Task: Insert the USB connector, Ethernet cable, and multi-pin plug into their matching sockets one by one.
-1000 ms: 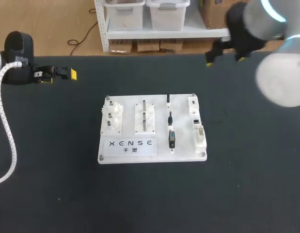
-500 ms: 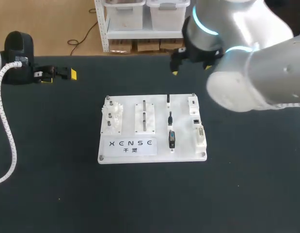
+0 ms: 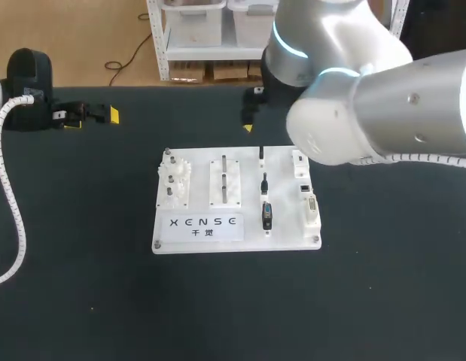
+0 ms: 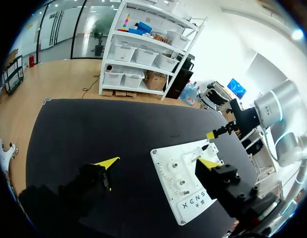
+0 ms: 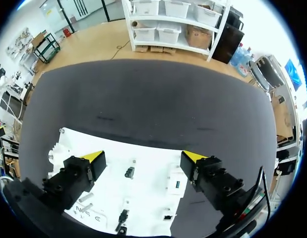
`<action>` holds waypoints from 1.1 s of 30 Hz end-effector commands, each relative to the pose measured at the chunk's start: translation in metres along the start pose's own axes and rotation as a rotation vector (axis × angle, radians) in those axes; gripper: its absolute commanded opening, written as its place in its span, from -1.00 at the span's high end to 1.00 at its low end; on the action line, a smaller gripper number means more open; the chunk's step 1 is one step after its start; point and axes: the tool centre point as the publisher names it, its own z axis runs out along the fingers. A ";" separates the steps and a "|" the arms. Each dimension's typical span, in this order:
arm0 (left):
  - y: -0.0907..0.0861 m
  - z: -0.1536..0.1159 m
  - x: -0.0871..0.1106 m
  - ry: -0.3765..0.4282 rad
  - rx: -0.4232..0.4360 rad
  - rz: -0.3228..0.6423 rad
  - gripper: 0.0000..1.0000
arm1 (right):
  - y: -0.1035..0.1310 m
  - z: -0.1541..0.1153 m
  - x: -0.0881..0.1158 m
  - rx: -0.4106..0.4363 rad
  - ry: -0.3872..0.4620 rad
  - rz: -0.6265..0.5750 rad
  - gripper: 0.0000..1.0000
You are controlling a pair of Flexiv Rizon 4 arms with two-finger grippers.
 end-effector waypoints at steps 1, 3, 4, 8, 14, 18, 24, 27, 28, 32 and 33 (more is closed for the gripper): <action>0.000 0.000 0.000 0.000 0.000 0.000 -1.00 | 0.009 0.005 0.000 -0.007 0.029 -0.002 -1.00; 0.000 0.000 0.000 0.000 0.000 0.000 -1.00 | 0.014 0.007 0.005 -0.010 0.038 -0.004 -1.00; 0.000 0.000 0.000 0.000 0.000 0.000 -1.00 | 0.017 0.007 0.007 -0.017 0.047 -0.001 -1.00; 0.000 0.000 0.000 0.000 0.000 0.000 -1.00 | 0.025 0.009 0.016 -0.017 0.076 0.016 -1.00; 0.000 0.000 0.000 0.000 0.000 0.000 -1.00 | 0.032 0.010 0.028 -0.011 0.099 0.020 -1.00; 0.000 0.000 0.000 0.000 0.000 0.000 -1.00 | 0.033 0.012 0.034 0.009 0.118 0.028 -1.00; 0.000 0.000 0.000 0.000 0.000 0.000 -1.00 | 0.027 0.013 0.036 0.046 0.114 0.069 -1.00; 0.000 0.000 0.000 0.000 0.000 0.000 -1.00 | 0.025 0.014 0.036 0.050 0.121 0.090 -1.00; 0.000 0.000 0.000 0.000 0.000 0.000 -1.00 | 0.024 0.015 0.036 0.050 0.123 0.092 -1.00; 0.000 0.000 0.000 0.000 0.000 0.000 -1.00 | 0.022 0.018 0.038 0.054 0.146 0.108 -1.00; 0.000 0.000 0.000 0.000 0.000 0.000 -1.00 | 0.022 0.019 0.039 0.053 0.148 0.112 -1.00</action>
